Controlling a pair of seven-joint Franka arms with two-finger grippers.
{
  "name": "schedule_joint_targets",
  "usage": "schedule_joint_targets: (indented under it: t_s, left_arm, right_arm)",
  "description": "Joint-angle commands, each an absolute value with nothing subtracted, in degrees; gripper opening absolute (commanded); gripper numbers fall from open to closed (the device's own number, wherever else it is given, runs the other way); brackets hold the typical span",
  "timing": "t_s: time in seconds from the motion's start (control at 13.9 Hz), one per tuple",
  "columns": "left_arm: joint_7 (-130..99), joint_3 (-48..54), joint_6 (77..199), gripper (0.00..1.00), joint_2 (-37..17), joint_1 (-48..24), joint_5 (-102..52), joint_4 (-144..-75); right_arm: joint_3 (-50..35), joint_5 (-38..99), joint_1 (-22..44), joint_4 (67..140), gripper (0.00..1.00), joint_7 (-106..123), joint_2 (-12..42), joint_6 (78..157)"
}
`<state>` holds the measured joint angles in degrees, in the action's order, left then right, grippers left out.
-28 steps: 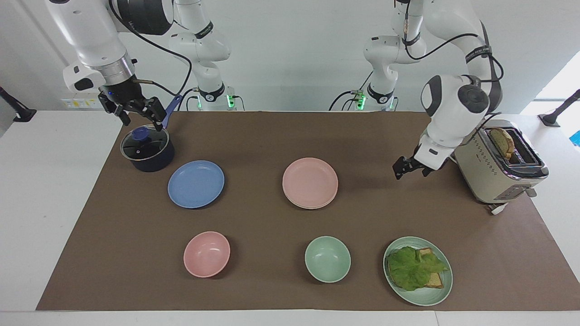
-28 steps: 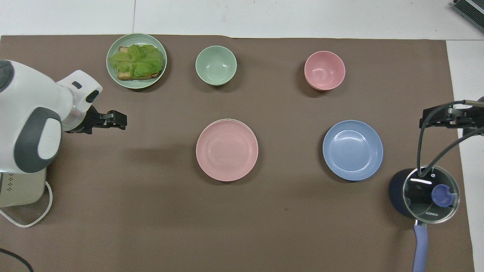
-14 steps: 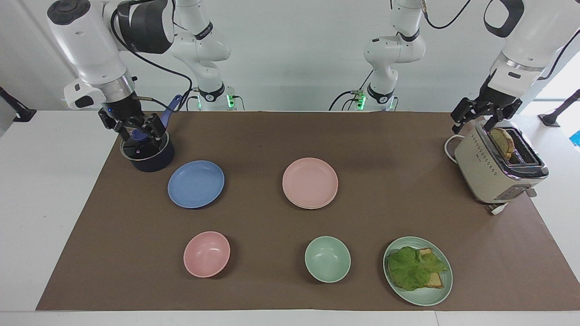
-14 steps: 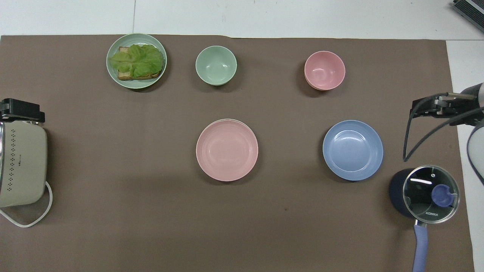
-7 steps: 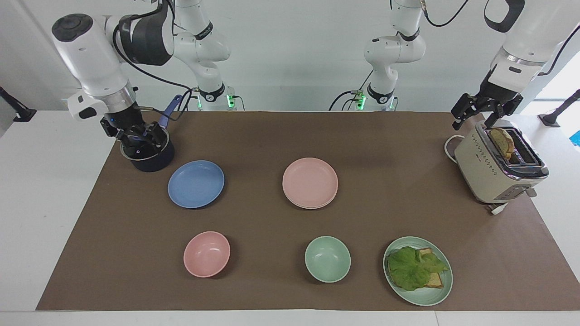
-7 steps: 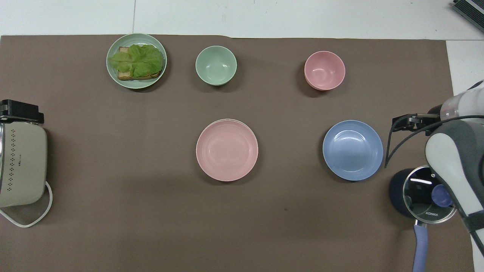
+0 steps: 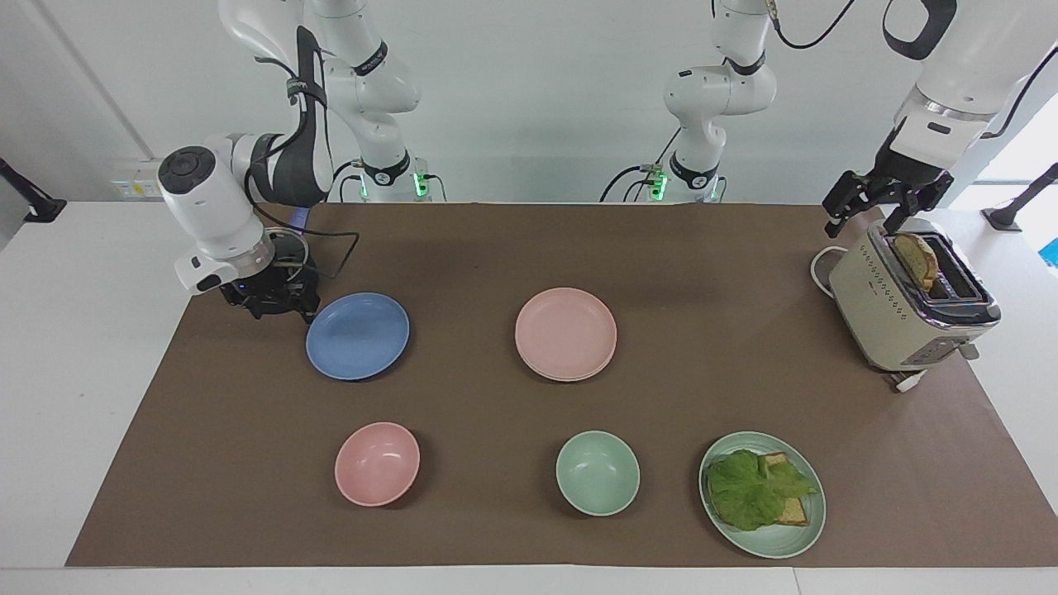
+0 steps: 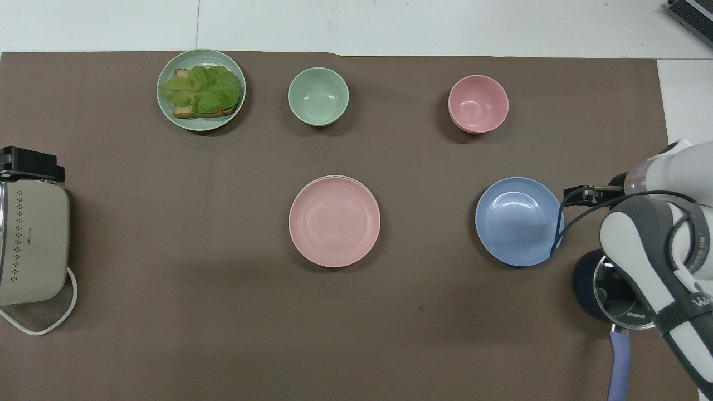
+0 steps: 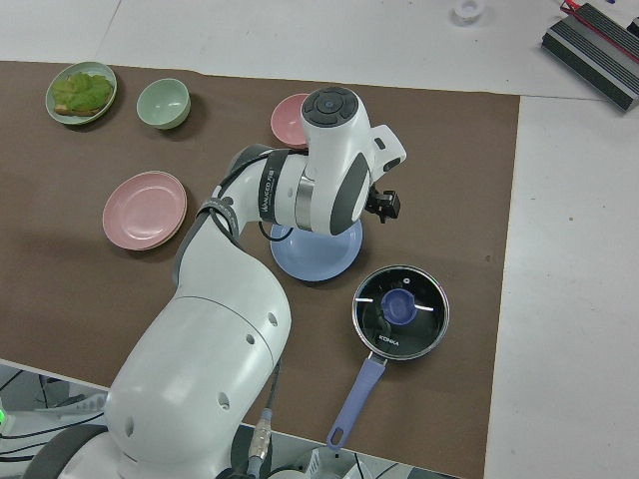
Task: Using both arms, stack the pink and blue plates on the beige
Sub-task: 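Reach the right gripper to the blue plate rim and grasp it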
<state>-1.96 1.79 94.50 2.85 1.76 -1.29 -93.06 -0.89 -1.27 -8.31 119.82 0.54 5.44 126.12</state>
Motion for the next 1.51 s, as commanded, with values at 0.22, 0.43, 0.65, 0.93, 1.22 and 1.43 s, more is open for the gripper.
schedule_joint_targets:
  t_s: [0.22, 0.43, 0.65, 0.93, 1.22, 1.43]
  left_arm:
    - [-1.6, 1.8, 93.6, 1.0, 3.3, 1.8, -0.6, -93.2]
    - [-1.6, 1.8, 93.6, 1.0, 3.3, 1.8, -0.6, -93.2]
    - [-1.6, 1.8, 93.6, 1.0, 3.3, 1.8, -0.6, -93.2]
    - [-1.6, 1.8, 93.6, 1.0, 3.3, 1.8, -0.6, -93.2]
    - [-1.6, 1.8, 93.6, 1.0, 3.3, 1.8, -0.6, -93.2]
    - [-1.6, 1.8, 93.6, 1.0, 3.3, 1.8, -0.6, -93.2]
  right_arm:
    - [-1.2, -0.5, -8.8, 125.7, 1.0, 3.3, 7.2, 133.8]
    - [-1.2, -0.5, -8.9, 128.8, 0.93, 4.6, 8.3, 138.5]
    - [-1.2, -0.5, -8.8, 128.8, 0.75, 4.6, 8.4, 138.4]
    - [-1.2, -0.5, -8.3, 127.9, 0.37, 4.6, 9.2, 137.8]
    - [-1.4, 1.1, -8.3, 125.3, 0.0, 4.0, 9.0, 133.8]
    - [-1.6, 3.7, -8.2, 123.6, 0.0, 4.3, 7.1, 128.8]
